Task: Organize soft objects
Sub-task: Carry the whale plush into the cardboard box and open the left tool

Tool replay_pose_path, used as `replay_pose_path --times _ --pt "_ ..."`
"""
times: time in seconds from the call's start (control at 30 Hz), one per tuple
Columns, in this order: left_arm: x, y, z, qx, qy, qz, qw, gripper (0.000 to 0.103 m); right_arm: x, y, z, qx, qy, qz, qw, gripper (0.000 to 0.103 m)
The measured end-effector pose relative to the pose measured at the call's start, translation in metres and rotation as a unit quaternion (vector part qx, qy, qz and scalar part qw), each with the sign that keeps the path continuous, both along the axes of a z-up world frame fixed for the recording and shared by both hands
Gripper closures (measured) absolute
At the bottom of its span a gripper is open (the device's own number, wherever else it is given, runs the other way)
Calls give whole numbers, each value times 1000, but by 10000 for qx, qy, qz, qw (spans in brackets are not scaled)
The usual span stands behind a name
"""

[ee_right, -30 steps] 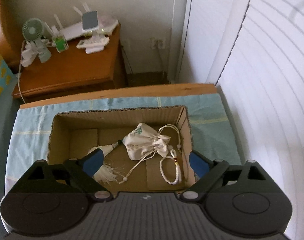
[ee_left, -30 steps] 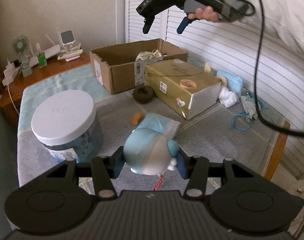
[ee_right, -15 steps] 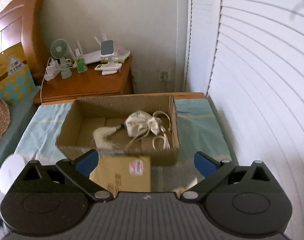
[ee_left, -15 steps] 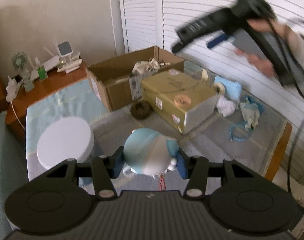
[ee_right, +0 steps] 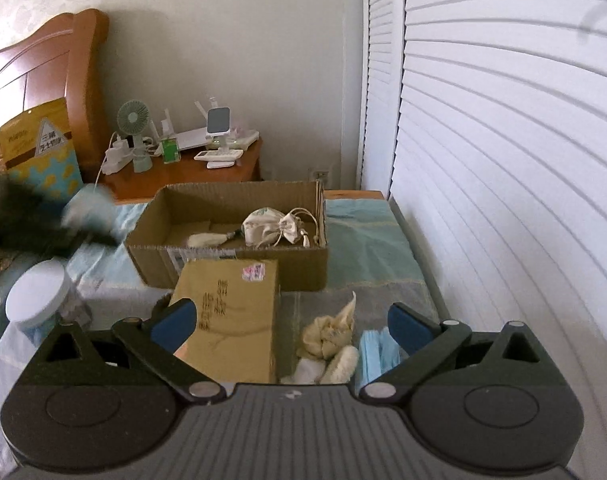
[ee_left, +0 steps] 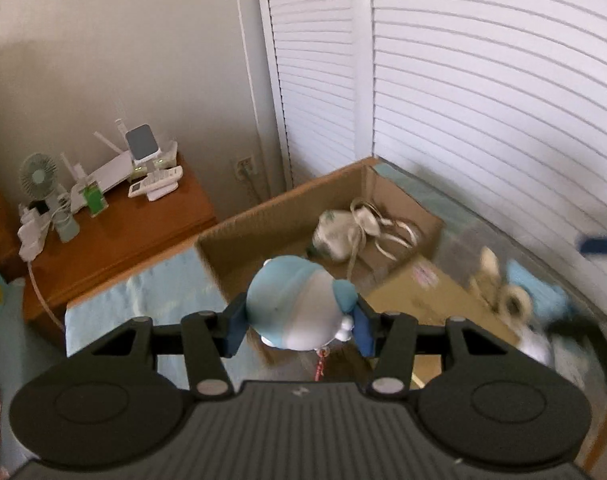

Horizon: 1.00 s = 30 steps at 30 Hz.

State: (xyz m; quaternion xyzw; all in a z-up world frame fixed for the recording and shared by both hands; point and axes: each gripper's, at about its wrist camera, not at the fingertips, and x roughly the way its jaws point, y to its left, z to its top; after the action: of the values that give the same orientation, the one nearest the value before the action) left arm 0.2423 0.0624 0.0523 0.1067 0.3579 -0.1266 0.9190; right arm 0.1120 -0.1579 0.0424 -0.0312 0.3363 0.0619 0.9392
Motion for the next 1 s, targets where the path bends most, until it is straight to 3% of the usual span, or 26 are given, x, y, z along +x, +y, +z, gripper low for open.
replay_pose_path --times 0.2,0.37,0.57,0.63,1.0 --pt "67 -7 -17 196 232 226 9993 51 -9 -10 -12 -33 22 162 9999 0" --pt "95 -4 -31 186 419 359 9983 51 -6 -16 -19 -41 133 160 9998 0" --pt "107 -3 -41 289 478 426 9975 45 -3 -17 -21 -55 125 190 9997 0" --pt "109 -1 -41 318 439 483 9974 26 -2 -16 -21 -84 115 208 9997 0" --pt "75 0 -14 368 119 449 9982 22 -9 -14 -17 -195 98 206 9995 0"
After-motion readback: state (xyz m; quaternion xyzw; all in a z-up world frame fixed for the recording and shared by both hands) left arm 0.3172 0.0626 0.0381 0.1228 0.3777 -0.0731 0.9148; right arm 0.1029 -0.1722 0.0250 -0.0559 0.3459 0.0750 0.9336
